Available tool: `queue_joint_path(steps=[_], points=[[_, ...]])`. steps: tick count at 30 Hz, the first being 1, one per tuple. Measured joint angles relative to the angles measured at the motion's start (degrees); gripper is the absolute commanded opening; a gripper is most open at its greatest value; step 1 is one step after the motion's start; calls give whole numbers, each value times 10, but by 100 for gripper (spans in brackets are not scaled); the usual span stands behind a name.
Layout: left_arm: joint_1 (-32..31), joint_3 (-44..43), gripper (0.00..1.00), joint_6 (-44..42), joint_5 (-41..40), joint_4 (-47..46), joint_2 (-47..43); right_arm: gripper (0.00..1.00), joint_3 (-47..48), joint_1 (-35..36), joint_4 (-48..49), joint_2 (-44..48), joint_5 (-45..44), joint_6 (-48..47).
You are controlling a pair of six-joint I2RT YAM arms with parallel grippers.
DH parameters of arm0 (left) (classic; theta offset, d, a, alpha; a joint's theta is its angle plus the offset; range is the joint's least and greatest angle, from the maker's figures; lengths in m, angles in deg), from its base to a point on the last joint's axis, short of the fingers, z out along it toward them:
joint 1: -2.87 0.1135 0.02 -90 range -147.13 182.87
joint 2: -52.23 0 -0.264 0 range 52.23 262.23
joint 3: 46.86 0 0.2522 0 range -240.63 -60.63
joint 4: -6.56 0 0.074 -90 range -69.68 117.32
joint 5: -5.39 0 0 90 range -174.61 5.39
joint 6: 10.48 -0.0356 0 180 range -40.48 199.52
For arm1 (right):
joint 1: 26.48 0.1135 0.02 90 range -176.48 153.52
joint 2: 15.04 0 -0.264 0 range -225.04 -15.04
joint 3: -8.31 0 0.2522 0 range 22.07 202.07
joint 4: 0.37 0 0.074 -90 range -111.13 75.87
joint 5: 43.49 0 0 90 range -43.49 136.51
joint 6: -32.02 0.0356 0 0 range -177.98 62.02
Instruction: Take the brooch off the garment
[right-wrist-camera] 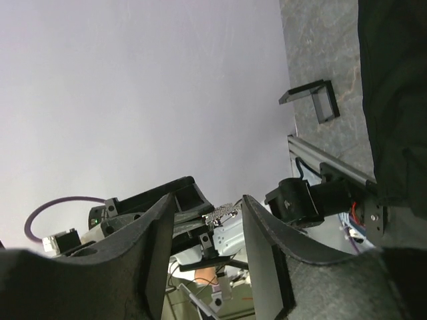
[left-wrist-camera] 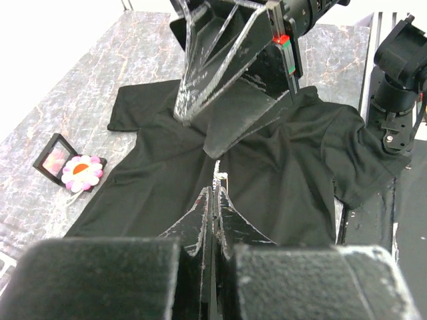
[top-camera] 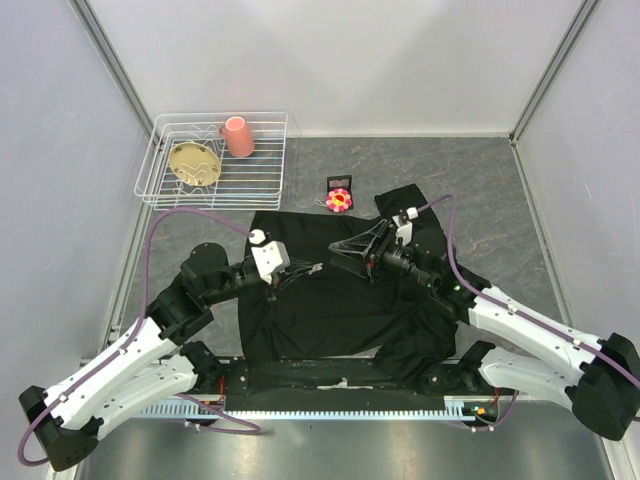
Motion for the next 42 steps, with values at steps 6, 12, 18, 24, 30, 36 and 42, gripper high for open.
queue_joint_path(steps=[6,12,18,24,30,36,42], points=[[0,10,2,-21,-4,-11,-13,48,0,23,3,-38,8,28],[0,16,2,-38,-5,-15,-19,45,0,34,8,-62,17,45],[0,16,2,-52,-8,-14,-19,44,0,42,32,-90,25,67],[0,18,2,-67,-12,-14,-20,44,0,45,47,-102,31,83],[0,22,2,-78,-7,-14,-24,45,-1,46,51,-102,33,92],[0,23,2,-88,4,-11,-25,50,-15,47,73,-102,40,103],[0,25,2,-95,8,-3,-25,56,-26,47,62,-84,32,89]])
